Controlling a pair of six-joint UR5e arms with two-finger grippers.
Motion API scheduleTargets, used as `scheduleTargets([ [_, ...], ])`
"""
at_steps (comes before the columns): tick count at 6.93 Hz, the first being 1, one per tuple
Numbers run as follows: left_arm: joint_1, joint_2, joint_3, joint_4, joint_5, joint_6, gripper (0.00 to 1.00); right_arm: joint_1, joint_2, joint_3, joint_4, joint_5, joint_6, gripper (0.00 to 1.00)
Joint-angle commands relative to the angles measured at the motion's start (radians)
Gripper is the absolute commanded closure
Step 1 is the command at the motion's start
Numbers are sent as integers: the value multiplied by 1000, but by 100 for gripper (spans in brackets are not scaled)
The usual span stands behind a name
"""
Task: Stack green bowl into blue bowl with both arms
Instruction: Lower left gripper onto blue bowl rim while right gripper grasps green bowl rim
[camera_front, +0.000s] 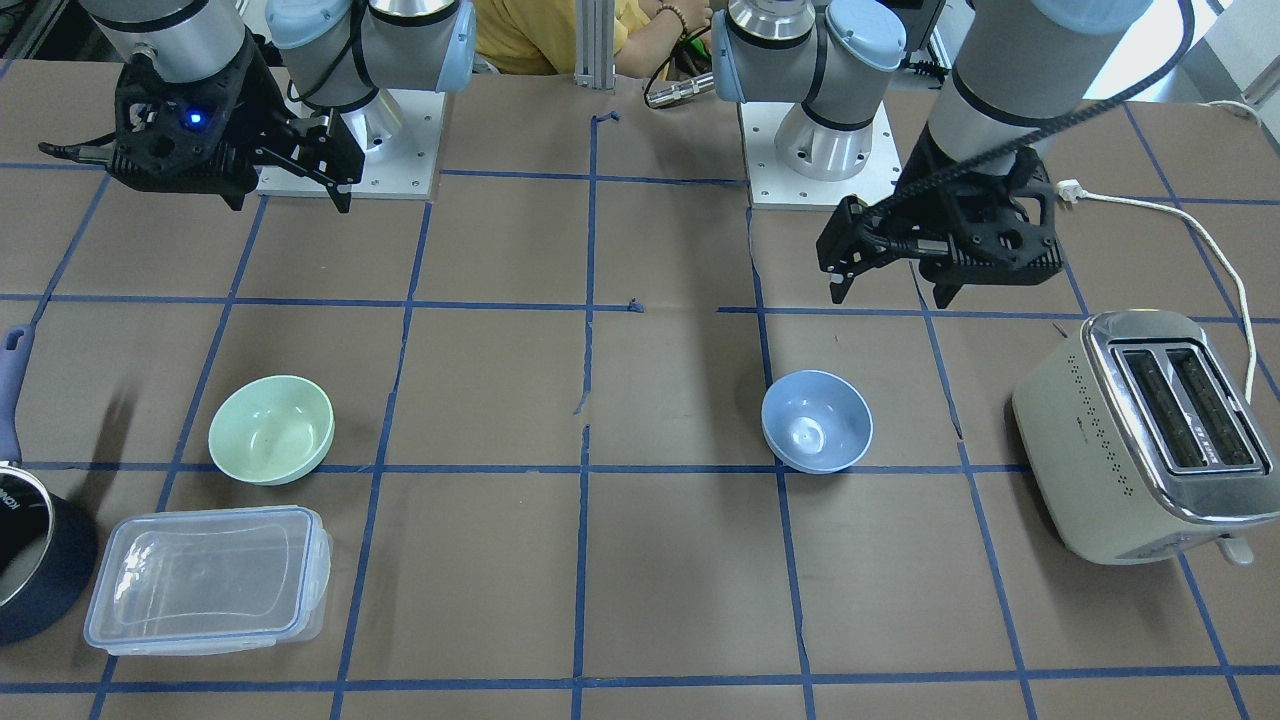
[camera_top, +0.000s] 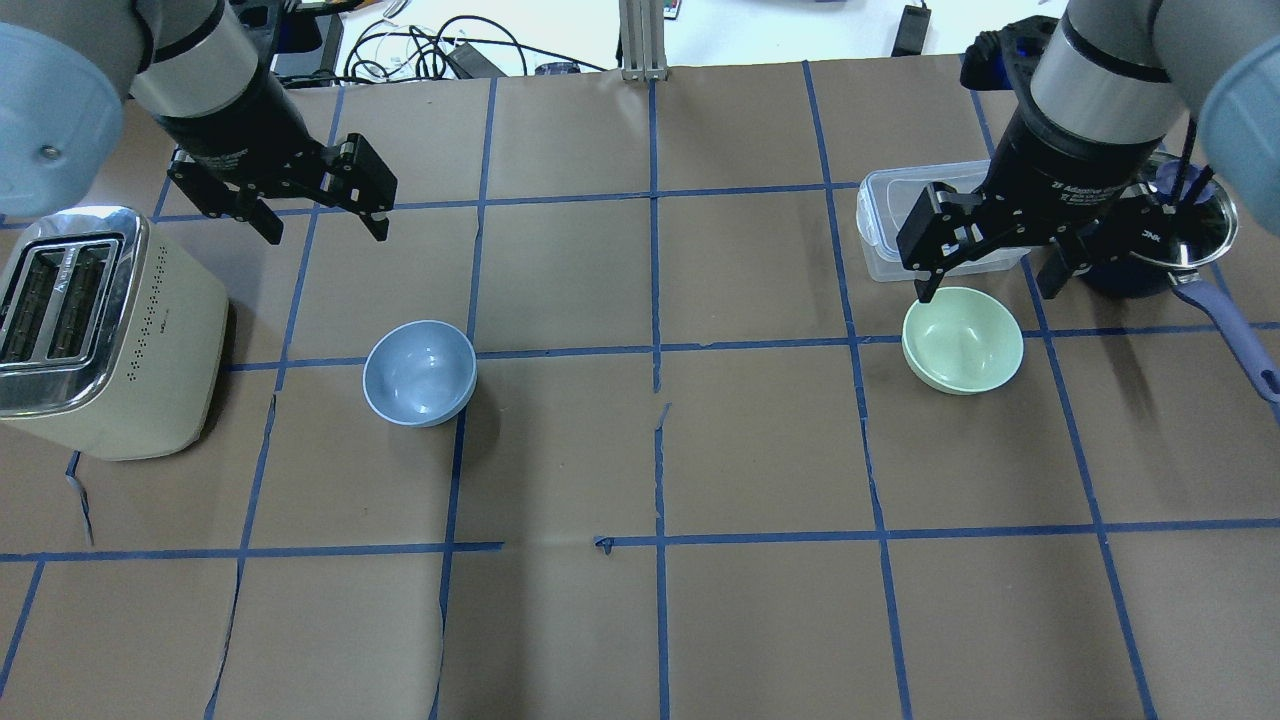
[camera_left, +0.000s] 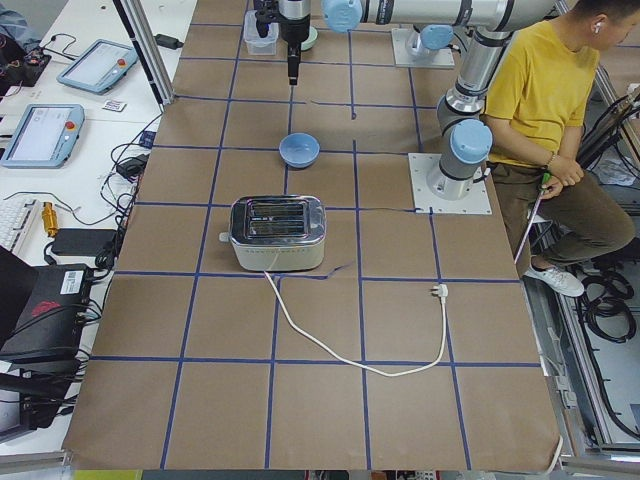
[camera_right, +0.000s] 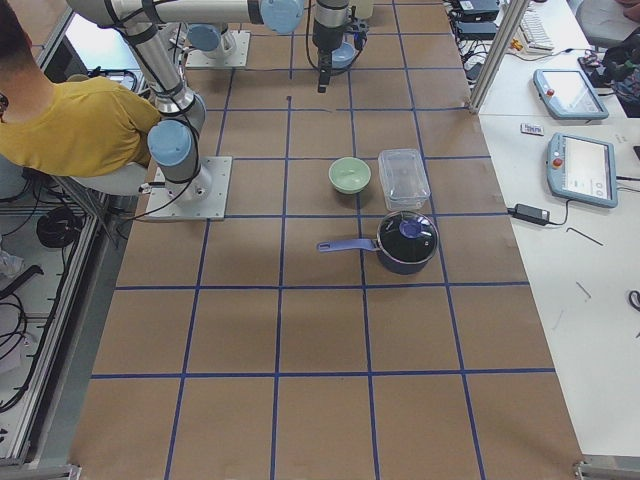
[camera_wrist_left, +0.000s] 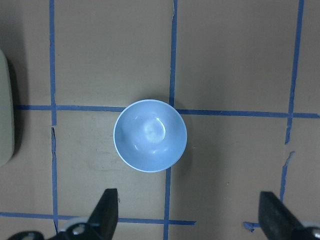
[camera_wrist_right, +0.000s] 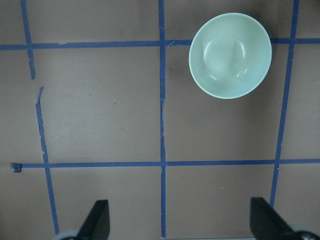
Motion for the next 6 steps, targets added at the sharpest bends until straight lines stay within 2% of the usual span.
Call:
scheduleTargets([
  [1,99,-29,-156,166,-37,50,0,-4,32,14,-139,-7,-2,0],
  [2,99,-47,-251,267,-37,55,0,-10,87,22,-141,-12,1,0],
  [4,108,-114,-407,561,-32,56,0,-10,195,26,-286,-61,0,0],
  [6,127,-180,-444,625,-29,66,0,-28,265,62,-402,-86,-37,0],
])
